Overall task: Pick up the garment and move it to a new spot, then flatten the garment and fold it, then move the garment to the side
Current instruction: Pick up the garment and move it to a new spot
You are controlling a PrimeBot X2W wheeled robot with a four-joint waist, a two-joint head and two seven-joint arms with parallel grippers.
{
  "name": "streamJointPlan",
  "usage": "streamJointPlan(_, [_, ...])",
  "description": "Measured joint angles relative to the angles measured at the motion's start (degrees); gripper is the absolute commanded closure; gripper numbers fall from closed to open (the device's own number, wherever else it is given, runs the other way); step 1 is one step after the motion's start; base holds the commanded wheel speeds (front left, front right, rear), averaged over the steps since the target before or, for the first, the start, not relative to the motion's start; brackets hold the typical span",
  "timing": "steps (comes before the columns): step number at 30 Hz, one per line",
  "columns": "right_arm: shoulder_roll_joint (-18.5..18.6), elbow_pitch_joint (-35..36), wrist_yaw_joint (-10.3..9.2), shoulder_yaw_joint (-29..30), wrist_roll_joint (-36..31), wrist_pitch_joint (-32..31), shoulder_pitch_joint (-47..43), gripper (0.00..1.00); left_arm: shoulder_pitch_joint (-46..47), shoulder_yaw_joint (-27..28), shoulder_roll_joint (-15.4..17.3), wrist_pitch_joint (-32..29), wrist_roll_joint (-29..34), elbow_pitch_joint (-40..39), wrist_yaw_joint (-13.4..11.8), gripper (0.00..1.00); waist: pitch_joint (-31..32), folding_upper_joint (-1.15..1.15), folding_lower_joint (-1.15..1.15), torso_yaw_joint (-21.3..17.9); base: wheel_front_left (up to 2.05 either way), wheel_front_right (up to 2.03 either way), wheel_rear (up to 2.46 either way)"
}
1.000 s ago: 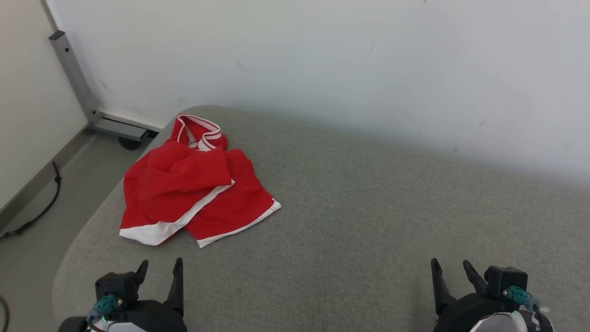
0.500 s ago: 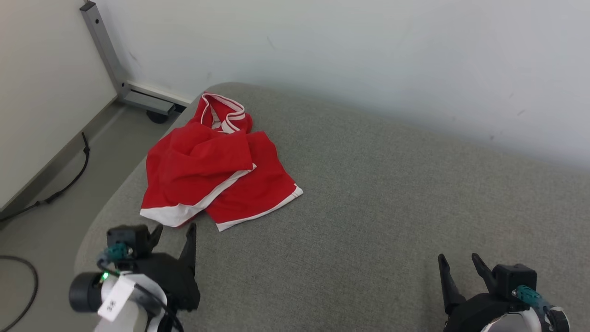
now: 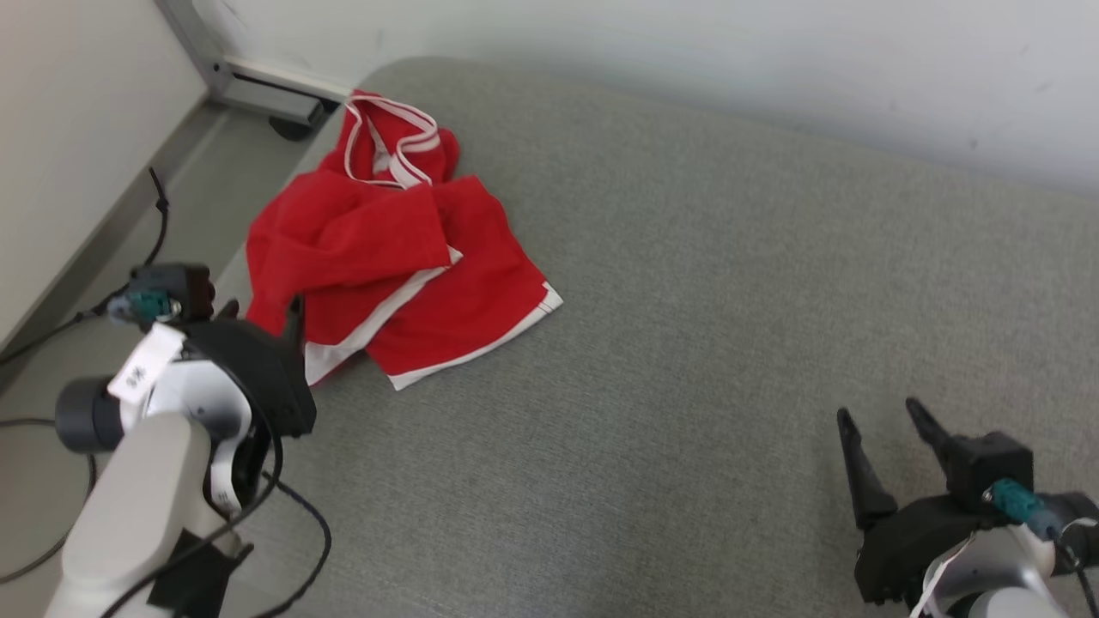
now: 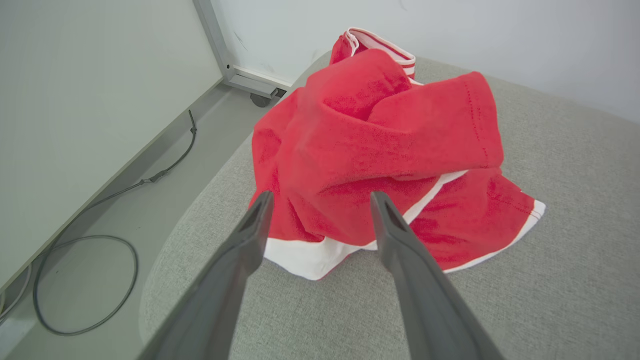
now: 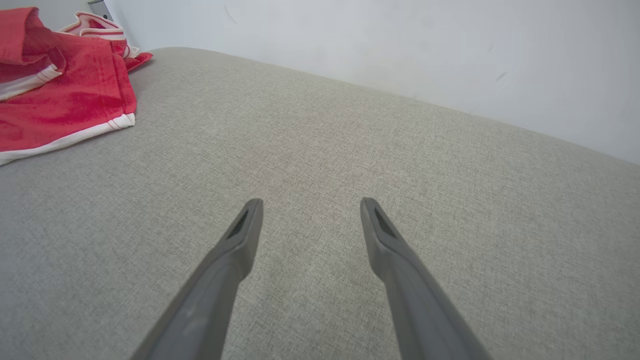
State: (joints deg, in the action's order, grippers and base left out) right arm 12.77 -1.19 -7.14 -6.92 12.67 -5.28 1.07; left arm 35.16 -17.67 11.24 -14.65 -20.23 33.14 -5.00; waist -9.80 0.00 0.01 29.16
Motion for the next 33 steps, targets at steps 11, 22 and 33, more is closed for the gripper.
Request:
streamJointPlan(11, [2.4, 5.6, 0.00, 1.0, -1.1, -4.6, 2.1, 0.00, 6.5, 0.5, -0.1, -2.4, 0.0, 5.9, 0.3, 0.00, -7.1, 0.00, -0.01, -3.4, 0.00, 0.00, 0.00])
streamJointPlan(22, [2.7, 7.4, 0.00, 2.9, -1.2, -7.0, 2.1, 0.00, 10.6, -0.4, -2.3, -1.2, 1.7, 11.5, -1.0, 1.00, -10.2, 0.01, 0.00, -5.3, 0.00, 0.00, 0.00])
streamJointPlan(33, [0.7, 5.2, 0.00, 3.0, -1.2, -7.8, 2.2, 0.00, 12.9, -1.9, -4.0, 2.4, 3.1, 14.6, -1.0, 1.00, -7.2, 0.00, -0.01, -4.3, 0.00, 0.00, 0.00])
